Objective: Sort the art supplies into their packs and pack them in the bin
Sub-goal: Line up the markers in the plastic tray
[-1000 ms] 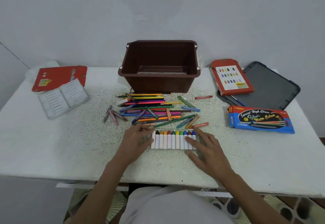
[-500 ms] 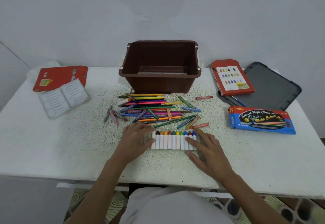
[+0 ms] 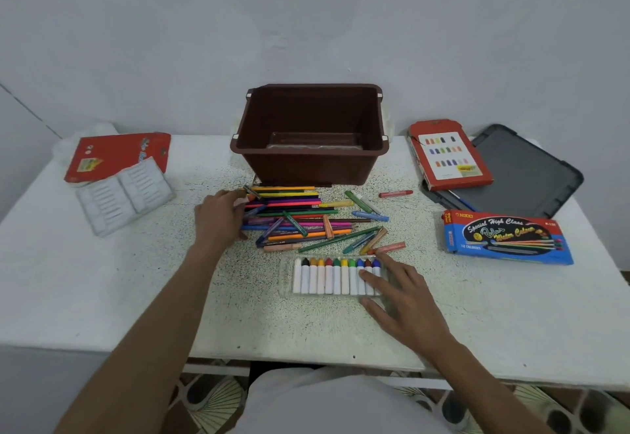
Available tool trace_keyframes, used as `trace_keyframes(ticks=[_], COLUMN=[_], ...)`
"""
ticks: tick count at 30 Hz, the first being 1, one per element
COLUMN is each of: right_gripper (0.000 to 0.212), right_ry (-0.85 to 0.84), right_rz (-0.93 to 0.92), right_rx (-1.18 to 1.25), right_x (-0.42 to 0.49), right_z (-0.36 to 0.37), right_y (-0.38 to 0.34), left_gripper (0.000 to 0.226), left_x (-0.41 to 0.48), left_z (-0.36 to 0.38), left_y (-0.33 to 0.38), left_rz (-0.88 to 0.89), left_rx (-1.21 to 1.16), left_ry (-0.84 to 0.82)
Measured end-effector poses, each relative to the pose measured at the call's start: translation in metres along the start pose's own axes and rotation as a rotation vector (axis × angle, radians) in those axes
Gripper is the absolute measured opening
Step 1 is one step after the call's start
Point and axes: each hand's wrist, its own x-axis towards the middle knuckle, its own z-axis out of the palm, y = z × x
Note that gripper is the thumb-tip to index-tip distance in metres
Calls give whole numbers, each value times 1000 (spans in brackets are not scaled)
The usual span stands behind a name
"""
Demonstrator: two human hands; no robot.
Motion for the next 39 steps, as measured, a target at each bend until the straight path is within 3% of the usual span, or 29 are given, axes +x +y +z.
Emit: trace_keyframes(ticks=[7,10,13,20,26,32,39], right_gripper=[47,47,47,47,47,47,47], right_ry=[9,9,4,8,12,10,-3], right_rz=[-2,-7,-4,-7,-16,-14,-4], right_rx=[8,7,1,16,20,26,23], right_x=[1,1,1,1,0,1,1], right_z=[1,1,1,1,1,0,-1], right_y=[1,1,2,1,2,1,0], left_gripper=[27,26,25,34,35,39,43], left_x=[3,-8,-23,-72,-96,-101,-112], left_z=[2,-6,-12,-16,-8,-3,10], left_y=[-2,10,21,37,37,37,27], left_rz=[-71,-55,-125,-54,34,158,274], left_rx=[-122,-399,-669,-861,-712,-453,-351], left_ry=[37,63,-13,-283,-374,-280,-237])
